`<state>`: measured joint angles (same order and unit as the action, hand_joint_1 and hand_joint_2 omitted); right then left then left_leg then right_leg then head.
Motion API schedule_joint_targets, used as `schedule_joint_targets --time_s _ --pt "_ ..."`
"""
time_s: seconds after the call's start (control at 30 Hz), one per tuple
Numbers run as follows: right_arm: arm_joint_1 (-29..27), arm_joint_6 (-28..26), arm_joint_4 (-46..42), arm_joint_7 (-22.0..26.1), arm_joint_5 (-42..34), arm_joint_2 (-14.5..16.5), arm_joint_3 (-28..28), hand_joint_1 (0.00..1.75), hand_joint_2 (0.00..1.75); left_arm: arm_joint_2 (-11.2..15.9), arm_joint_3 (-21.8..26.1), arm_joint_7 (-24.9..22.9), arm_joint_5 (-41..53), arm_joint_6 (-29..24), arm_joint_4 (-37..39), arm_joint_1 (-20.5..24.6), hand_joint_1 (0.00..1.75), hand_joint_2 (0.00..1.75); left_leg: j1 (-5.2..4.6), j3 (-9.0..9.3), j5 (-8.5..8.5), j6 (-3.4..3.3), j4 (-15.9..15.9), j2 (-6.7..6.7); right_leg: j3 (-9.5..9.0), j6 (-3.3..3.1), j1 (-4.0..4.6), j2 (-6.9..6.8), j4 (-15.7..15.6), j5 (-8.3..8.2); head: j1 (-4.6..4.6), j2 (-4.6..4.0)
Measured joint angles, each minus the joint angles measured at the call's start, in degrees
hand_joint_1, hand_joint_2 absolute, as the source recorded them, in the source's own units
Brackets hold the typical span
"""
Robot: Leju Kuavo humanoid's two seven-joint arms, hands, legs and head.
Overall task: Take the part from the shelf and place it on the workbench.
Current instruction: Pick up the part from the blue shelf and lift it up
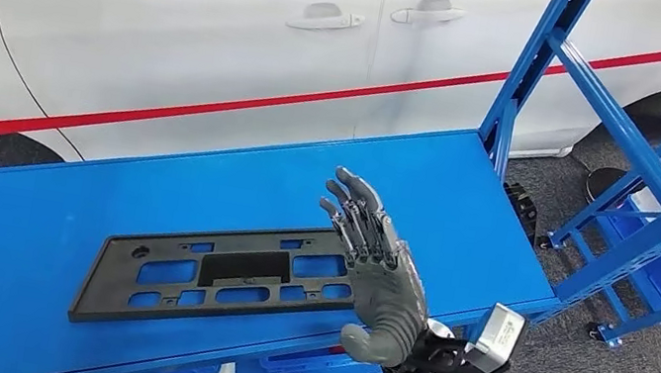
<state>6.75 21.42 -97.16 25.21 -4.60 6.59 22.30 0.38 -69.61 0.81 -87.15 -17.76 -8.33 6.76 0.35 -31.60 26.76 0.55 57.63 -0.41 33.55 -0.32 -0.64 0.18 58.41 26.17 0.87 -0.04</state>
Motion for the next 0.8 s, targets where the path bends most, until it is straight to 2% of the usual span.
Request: schedule_joint_targets --time_s 0.07,0.17,0.2,0.23,0.27,0.33,0.37,0.4,0.5,0.57,0.6,0.67,0.7,0.73,0.77,0.8 --pt "-0.2 -3.9 -0.2 0.4 4.0 -0.4 0.5 0.00 1.75 0.4 0.0 -0.6 -0.2 -0.9 0.1 0.0 0.00 0.00 0.18 -1.13 1.98 0.55 2.9 0.05 -0.29 -0.69 -0.16 -0.08 -0.4 -0.13 0.04 0.00" --pt "-0.9 -10.0 -0.3 0.9 10.5 -1.2 1.0 0.00 1.75 1.0 0.1 -1.3 -0.7 -2.3 0.1 -0.1 0.00 0.00 0.37 -6.46 7.17 1.09 14.1 0.09 -0.44 -1.18 -0.08 -0.22 -0.5 0.01 0.09 0.00" --pt "-1.1 -11.9 -0.2 1.0 12.8 -1.6 1.1 0.00 1.75 1.3 0.2 -1.3 -0.9 -2.7 0.1 -0.1 0.00 0.00 0.39 -7.77 7.66 1.19 16.6 0.10 -0.47 -1.23 -0.03 -0.21 -0.4 0.06 0.09 0.00" --pt "-1.2 -13.6 -0.2 1.0 14.9 -2.0 1.3 0.00 1.75 1.5 0.3 -1.3 -1.2 -3.0 0.2 -0.2 0.00 0.00 0.38 -7.99 6.87 1.21 16.7 0.10 -0.53 -1.23 -0.01 -0.16 -0.4 0.14 0.09 0.00" --pt "-1.2 -14.9 -0.2 1.0 16.8 -2.3 1.6 0.00 1.75 1.8 0.5 -1.1 -1.5 -3.3 0.2 -0.2 0.00 0.00 0.39 -7.08 5.02 1.14 14.4 0.10 -0.66 -1.19 -0.01 -0.09 -0.3 0.24 0.09 0.00" --pt "-0.9 -17.1 -0.2 0.6 20.1 -2.7 2.1 0.00 1.75 2.3 1.0 -0.1 -2.0 -3.7 0.2 -0.2 0.00 0.00 0.29 -3.39 0.84 0.78 6.2 0.12 -0.98 -0.93 0.07 0.04 -0.1 0.56 0.09 0.00" --pt "-0.7 -18.0 -0.2 0.2 21.6 -2.8 2.4 0.00 1.75 2.6 1.3 0.5 -2.1 -3.8 0.3 -0.1 0.00 0.00 0.19 -1.90 -0.30 0.51 3.0 0.10 -1.04 -0.71 0.16 0.08 0.0 0.71 0.09 0.00" --pt "-0.4 -19.2 -0.2 -0.1 23.3 -2.9 2.7 0.00 1.75 2.7 1.5 1.1 -2.2 -3.8 0.3 0.0 0.00 0.00 0.07 -1.07 -0.69 0.25 1.1 0.07 -1.02 -0.46 0.24 0.09 0.0 0.80 0.07 0.00" --pt "-0.1 -23.0 -0.1 -0.9 28.8 -3.3 3.5 0.00 1.75 2.9 2.1 2.3 -2.2 -3.6 0.3 0.1 0.00 0.00 0.05 -0.85 -0.69 -0.67 0.2 -0.02 -0.99 0.39 0.29 0.03 0.0 0.90 0.02 0.00" --pt "-0.1 -25.3 -0.1 -1.1 32.0 -3.7 4.2 0.00 1.75 3.0 2.4 2.7 -2.2 -3.5 0.3 0.1 0.00 0.00 0.31 -0.65 -0.94 -1.41 -0.2 0.05 -0.16 0.92 0.27 -0.01 2.1 2.42 -0.01 0.00" --pt "-0.1 -26.4 0.0 -1.1 33.5 -4.0 4.6 0.00 1.75 3.0 2.6 2.7 -2.2 -3.5 0.3 0.1 0.00 0.00 0.36 -0.59 -1.01 -1.69 -0.3 0.10 1.09 1.12 0.21 -0.02 4.8 4.00 -0.03 0.00" --pt "-0.6 -28.4 0.4 -1.0 36.2 -4.8 5.5 0.00 1.75 3.0 3.0 2.8 -2.2 -3.4 0.3 0.1 0.00 0.00 0.26 -0.60 -0.96 -2.00 -0.3 0.13 4.85 1.34 0.14 -0.03 12.3 7.40 -0.04 0.00" --pt "-1.0 -29.3 0.7 -0.9 37.3 -5.3 6.0 0.00 1.75 3.0 3.2 2.9 -2.2 -3.3 0.3 0.1 0.00 0.00 0.22 -0.58 -0.91 -2.05 -0.3 0.12 6.34 1.39 0.10 -0.04 15.1 8.07 -0.04 0.00" --pt "-1.4 -30.0 1.1 -0.7 38.2 -5.7 6.4 0.00 1.75 3.0 3.5 2.9 -2.2 -3.3 0.3 0.0 0.00 0.00 0.19 -0.54 -0.85 -2.06 -0.3 0.09 6.98 1.38 0.06 -0.04 16.0 7.66 -0.04 0.00" --pt "-1.7 -30.7 1.5 -0.5 39.0 -6.1 6.8 0.00 1.75 3.0 3.7 2.9 -2.2 -3.3 0.3 -0.1 0.00 0.00 0.18 -0.46 -0.77 -2.04 -0.2 0.04 6.50 1.28 0.04 -0.04 14.6 6.19 -0.04 0.00" --pt "-1.8 -31.2 1.8 -0.3 39.7 -6.4 7.3 0.00 1.75 2.9 3.8 2.9 -2.2 -3.3 0.3 -0.2 0.00 0.00 0.17 -0.34 -0.66 -1.95 -0.2 -0.01 4.98 1.09 0.03 -0.04 11.2 4.00 -0.04 0.00"
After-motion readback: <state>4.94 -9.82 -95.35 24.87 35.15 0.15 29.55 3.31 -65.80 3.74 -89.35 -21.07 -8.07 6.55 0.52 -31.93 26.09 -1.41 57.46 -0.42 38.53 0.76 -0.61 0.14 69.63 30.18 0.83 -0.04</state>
